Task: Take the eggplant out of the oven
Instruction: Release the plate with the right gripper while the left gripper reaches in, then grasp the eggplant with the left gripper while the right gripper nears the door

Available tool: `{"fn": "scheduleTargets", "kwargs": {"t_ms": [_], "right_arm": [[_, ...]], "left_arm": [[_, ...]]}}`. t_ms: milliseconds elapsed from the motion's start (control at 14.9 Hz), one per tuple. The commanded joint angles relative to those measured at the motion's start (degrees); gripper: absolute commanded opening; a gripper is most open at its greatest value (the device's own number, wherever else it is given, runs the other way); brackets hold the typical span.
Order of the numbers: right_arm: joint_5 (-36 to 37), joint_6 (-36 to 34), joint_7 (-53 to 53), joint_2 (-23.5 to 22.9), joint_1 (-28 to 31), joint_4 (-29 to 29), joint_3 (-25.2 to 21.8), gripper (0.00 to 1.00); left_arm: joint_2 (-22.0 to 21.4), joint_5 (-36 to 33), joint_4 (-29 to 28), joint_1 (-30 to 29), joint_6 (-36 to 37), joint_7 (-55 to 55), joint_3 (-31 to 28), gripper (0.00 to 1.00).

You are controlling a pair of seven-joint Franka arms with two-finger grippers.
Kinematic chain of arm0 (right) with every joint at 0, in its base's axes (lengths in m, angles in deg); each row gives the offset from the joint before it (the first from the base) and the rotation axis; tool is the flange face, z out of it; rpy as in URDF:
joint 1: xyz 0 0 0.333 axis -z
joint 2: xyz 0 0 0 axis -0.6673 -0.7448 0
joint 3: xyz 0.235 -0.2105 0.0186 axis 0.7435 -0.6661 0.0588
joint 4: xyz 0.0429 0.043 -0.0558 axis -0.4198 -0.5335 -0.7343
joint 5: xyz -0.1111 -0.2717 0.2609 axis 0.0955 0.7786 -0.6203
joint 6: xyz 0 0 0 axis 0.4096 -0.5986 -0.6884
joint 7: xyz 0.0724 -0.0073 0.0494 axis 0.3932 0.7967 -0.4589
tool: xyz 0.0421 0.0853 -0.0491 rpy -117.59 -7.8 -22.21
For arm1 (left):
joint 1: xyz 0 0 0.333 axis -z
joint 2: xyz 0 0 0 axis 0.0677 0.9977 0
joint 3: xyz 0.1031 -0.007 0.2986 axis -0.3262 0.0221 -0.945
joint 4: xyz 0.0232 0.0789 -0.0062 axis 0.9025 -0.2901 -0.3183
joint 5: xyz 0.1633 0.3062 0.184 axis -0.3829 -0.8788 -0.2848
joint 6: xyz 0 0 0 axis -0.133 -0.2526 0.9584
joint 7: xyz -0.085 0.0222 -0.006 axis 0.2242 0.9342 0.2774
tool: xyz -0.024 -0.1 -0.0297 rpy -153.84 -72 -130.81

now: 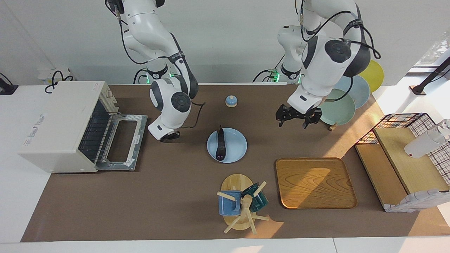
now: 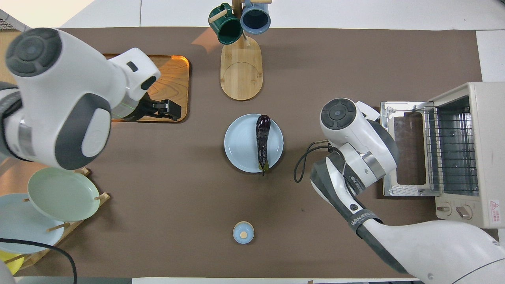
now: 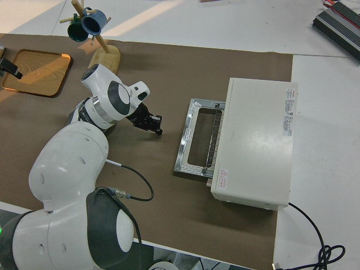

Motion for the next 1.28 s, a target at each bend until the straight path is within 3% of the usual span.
{"fn": "scheduleTargets", "kwargs": {"t_ms": [0,134,537,1007,1209], "right_arm": [[2.59,3.54,-4.25,2.7,2.7,-4.58,0.87,0.0],[3.47,3.63,-6.03,2.7,3.41,-4.67,0.87,0.0],[5.58,4.42,-8.65,2.96,6.22,-6.07,0.87,0.0],[7.78,1.97,-12.61,3.49,6.84,-5.9,0.87,0.0],[7.87,-1.89,-16.47,6.64,6.84,-5.2,0.87,0.0]], "left_arm": [[2.29,0.5,-1.59,6.28,-5.42,6.61,-0.95,1.0],[2.46,0.5,-5.45,9.62,-11.73,9.86,-0.87,1.0],[12.03,0.5,-5.73,18.76,-25.45,18.22,-0.95,1.0],[15.38,0.5,-5.82,20.45,-30.48,18.32,-0.95,1.0],[15.39,0.5,-6.0,20.88,-30.75,18.32,-0.95,1.0]]}}
